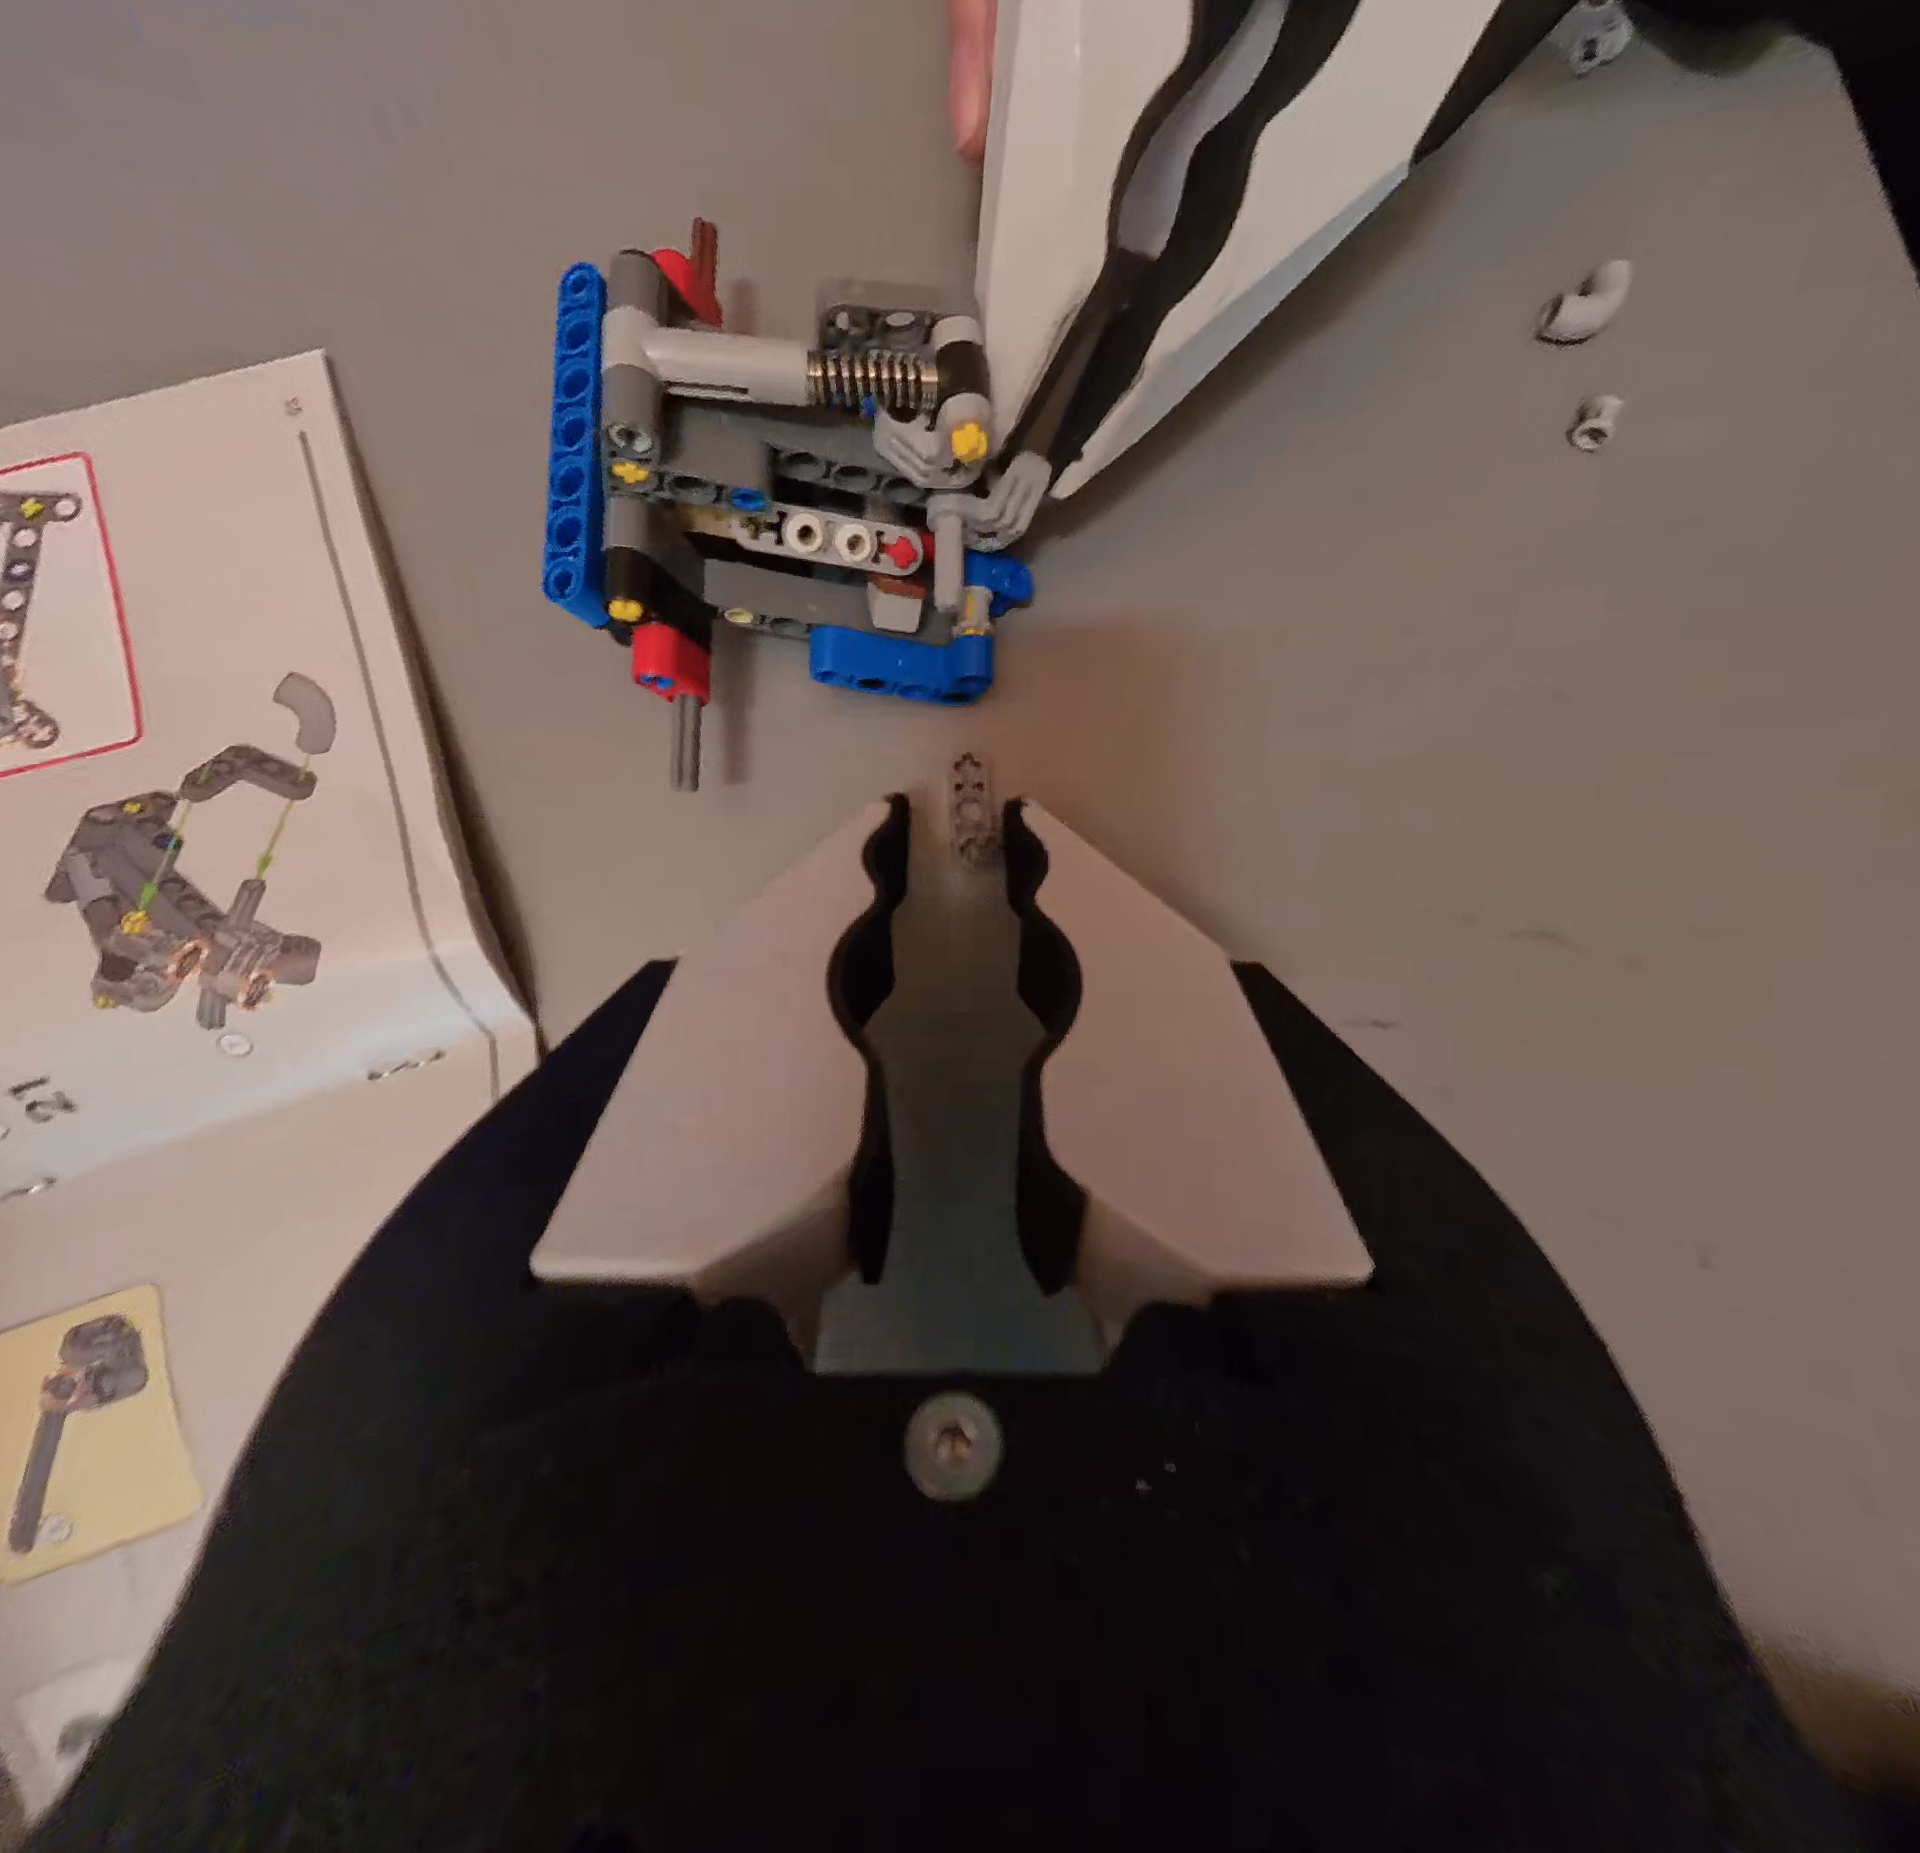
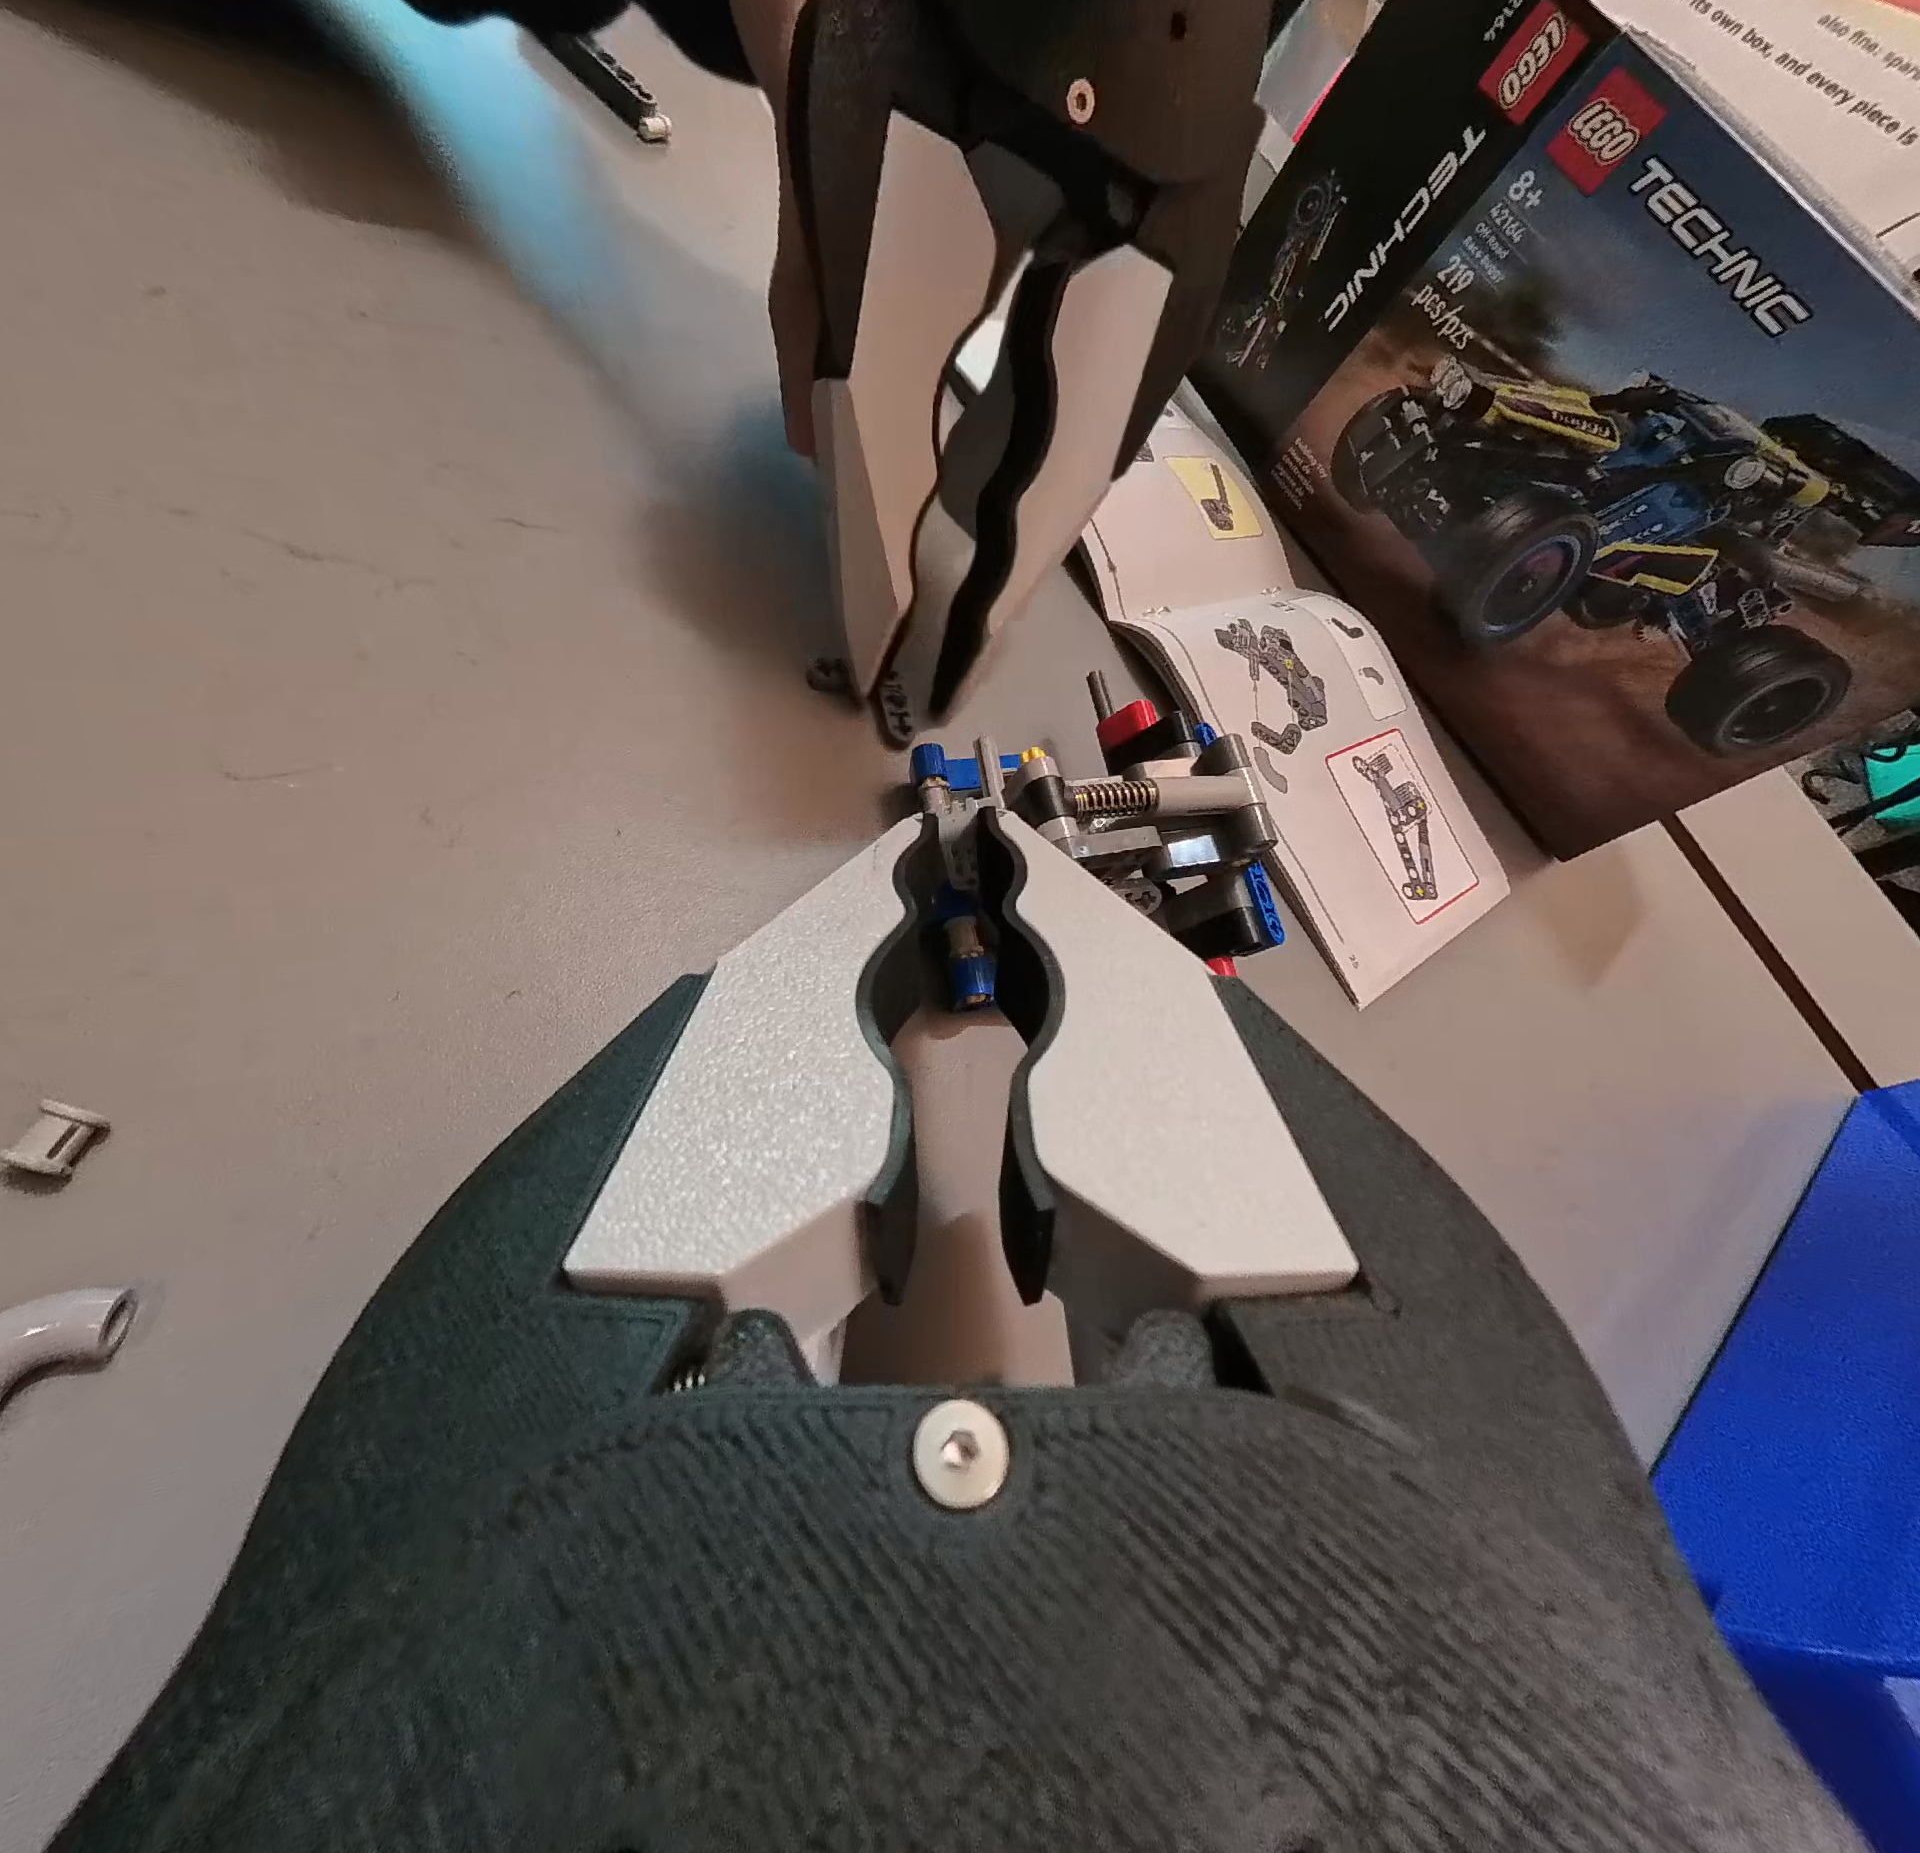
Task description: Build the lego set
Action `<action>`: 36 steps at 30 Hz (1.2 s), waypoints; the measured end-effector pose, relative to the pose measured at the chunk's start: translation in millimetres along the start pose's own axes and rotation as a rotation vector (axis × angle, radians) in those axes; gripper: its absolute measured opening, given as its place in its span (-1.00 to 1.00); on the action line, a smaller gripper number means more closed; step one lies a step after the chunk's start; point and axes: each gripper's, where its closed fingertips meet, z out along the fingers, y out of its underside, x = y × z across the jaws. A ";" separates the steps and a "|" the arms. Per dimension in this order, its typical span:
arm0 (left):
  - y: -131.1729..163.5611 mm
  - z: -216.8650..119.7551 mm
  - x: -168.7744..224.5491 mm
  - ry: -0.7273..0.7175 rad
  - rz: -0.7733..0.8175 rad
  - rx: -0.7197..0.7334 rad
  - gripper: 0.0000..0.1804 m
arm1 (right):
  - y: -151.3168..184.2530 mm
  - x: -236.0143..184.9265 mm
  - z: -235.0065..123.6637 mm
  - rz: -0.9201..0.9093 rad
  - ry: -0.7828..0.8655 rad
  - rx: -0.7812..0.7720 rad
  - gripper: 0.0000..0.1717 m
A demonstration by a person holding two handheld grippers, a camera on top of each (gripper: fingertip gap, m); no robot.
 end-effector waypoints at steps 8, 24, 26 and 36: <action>0.6 -13.9 13.9 -0.055 -0.112 -0.091 -0.77 | 0.0 0.1 -0.1 0.005 -0.002 0.001 -0.95; 8.8 -3.7 4.3 -0.097 -0.045 -0.209 -0.78 | 0.0 -0.2 0.1 0.003 -0.004 0.000 -0.95; 10.2 -4.7 6.8 -0.079 -0.025 -0.205 -0.79 | 0.0 -0.2 0.1 0.004 -0.004 0.000 -0.95; 3.1 -19.5 9.5 -0.122 -0.129 -0.157 -0.93 | 0.0 -0.2 0.0 0.005 -0.006 0.000 -0.95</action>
